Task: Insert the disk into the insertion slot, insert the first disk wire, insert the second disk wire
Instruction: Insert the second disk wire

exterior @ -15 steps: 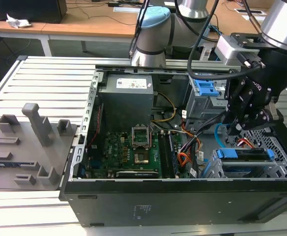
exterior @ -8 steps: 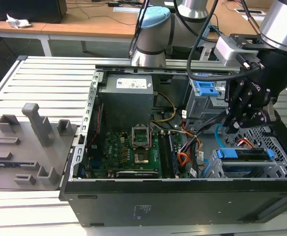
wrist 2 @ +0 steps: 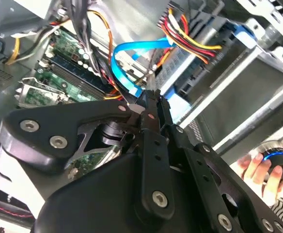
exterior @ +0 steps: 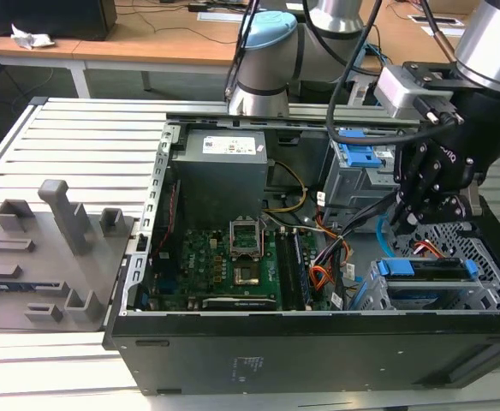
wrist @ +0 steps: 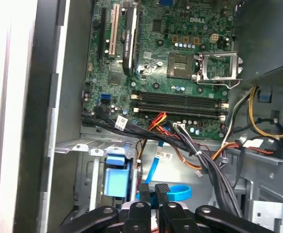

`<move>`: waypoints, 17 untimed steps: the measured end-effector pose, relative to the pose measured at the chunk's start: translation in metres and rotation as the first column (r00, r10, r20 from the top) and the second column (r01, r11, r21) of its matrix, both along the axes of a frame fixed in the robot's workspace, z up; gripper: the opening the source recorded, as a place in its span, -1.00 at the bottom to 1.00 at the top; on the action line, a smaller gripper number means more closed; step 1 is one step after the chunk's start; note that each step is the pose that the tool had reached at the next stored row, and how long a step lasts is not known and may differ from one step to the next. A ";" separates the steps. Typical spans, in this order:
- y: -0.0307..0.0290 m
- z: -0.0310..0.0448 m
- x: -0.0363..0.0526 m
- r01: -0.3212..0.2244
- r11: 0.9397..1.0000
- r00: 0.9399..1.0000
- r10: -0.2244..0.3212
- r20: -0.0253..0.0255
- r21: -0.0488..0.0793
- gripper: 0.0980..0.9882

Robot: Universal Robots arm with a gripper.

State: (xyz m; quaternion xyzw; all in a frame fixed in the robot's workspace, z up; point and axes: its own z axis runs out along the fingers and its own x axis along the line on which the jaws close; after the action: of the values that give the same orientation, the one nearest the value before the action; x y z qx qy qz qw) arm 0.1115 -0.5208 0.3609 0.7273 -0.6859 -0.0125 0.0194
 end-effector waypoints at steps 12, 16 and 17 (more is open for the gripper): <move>-0.0202 -0.0115 0.0216 0.002 1.000 1.000 -0.002 -0.001 -0.002 -0.85; -0.0214 -0.0139 0.0277 0.005 1.000 1.000 -0.005 -0.001 -0.002 -0.85; -0.0215 -0.0144 0.0294 0.006 1.000 1.000 -0.006 -0.001 -0.002 -0.85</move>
State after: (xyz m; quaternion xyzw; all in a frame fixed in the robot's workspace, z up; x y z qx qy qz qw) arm 0.1408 -0.5423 0.3465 0.7254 -0.6880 -0.0124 0.0204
